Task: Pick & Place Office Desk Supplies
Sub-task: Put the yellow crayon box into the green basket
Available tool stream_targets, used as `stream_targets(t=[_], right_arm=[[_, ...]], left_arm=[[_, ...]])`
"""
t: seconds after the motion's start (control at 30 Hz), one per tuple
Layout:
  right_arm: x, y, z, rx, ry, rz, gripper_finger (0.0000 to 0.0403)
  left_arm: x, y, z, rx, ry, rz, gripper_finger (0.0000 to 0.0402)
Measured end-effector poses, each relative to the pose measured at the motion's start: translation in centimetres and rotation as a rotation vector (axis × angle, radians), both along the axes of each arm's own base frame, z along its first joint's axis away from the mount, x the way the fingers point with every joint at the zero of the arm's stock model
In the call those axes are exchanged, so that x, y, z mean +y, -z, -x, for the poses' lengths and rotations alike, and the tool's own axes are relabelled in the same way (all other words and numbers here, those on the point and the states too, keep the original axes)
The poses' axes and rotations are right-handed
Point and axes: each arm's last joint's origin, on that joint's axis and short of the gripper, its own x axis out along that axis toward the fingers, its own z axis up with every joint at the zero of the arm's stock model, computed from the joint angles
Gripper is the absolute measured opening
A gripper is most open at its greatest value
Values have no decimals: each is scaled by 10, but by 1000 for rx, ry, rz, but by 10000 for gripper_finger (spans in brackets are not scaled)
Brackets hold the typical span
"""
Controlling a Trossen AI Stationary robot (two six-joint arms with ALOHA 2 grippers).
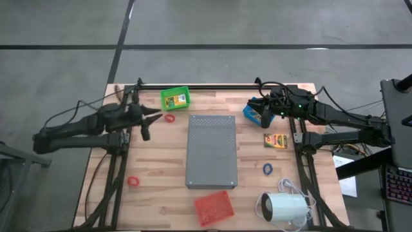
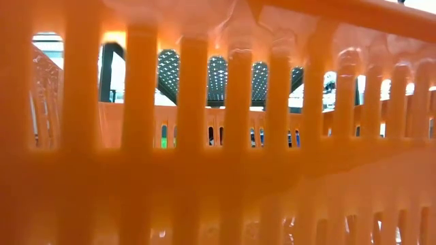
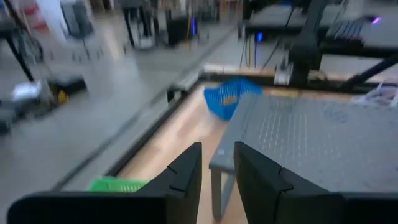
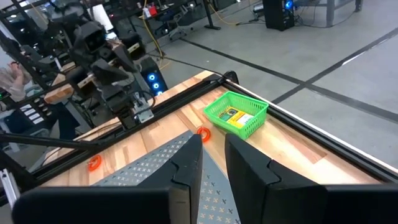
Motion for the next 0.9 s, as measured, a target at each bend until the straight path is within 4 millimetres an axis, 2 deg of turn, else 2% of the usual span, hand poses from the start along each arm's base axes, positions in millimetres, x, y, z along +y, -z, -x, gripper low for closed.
stream_targets(t=[0.17,0.33,0.9], right_arm=[[0,0,0,0,0,0,76],[0,0,0,0,0,0,82],[0,0,0,-1,0,0,68]], left_arm=[[-5,8,24,-142,27,-85,98],[-8,7,35,-187,32,-93,98],[-7,11,34,-150,34,-85,98]])
